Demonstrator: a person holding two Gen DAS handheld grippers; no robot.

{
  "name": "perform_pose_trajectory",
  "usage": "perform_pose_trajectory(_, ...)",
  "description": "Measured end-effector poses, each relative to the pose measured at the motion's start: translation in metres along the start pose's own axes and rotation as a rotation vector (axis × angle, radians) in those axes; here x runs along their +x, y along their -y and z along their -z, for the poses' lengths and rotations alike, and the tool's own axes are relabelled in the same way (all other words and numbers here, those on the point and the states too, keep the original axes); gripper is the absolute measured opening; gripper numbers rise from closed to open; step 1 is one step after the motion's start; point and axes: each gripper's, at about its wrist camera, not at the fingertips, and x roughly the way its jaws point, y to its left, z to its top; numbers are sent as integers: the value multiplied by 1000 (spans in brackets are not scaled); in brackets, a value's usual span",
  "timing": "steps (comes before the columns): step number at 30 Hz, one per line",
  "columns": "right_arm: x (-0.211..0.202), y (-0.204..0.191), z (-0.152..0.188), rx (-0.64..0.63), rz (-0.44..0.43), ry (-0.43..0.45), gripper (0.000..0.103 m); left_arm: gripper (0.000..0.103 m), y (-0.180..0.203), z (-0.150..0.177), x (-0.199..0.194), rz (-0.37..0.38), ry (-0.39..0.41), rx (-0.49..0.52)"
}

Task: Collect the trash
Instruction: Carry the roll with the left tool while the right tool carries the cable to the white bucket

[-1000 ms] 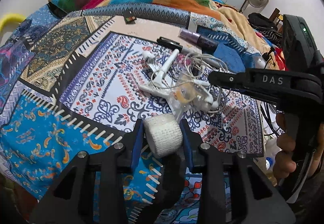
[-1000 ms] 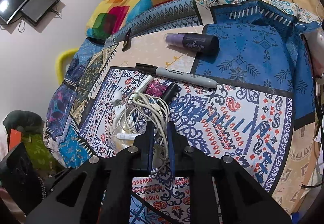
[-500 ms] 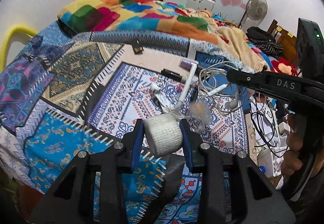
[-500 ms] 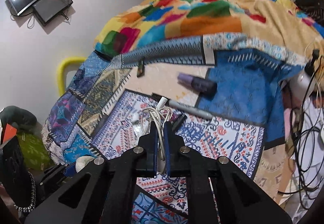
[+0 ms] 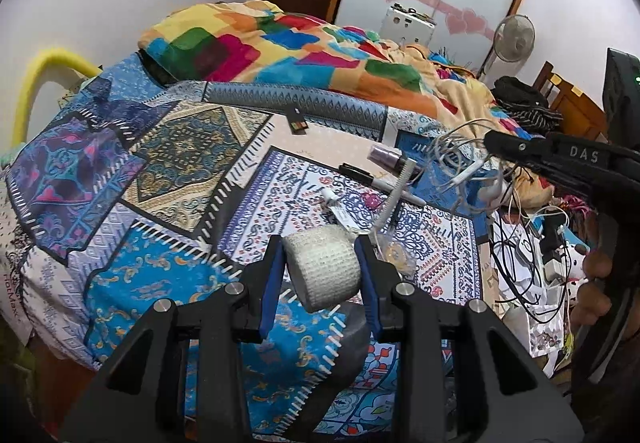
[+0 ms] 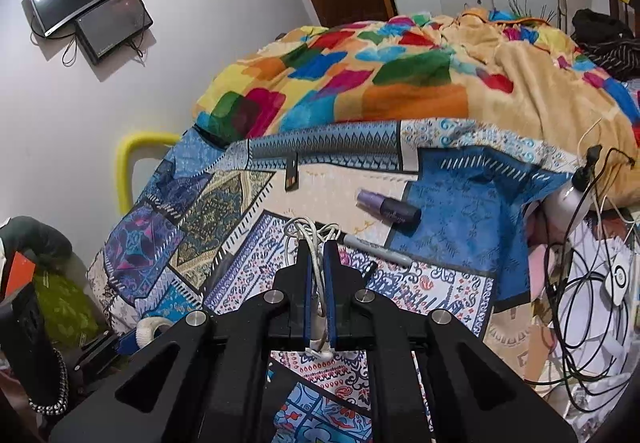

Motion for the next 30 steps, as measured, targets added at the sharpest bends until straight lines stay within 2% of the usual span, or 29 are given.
perform_pose_trajectory(14, -26, -9, -31, 9, 56, 93, 5, 35, -26, 5, -21, -34, 9, -30)
perform_pose_trajectory(30, -64, -46, -60, -50, 44, 190, 5, 35, -47, 5, -60, -65, 50, -62)
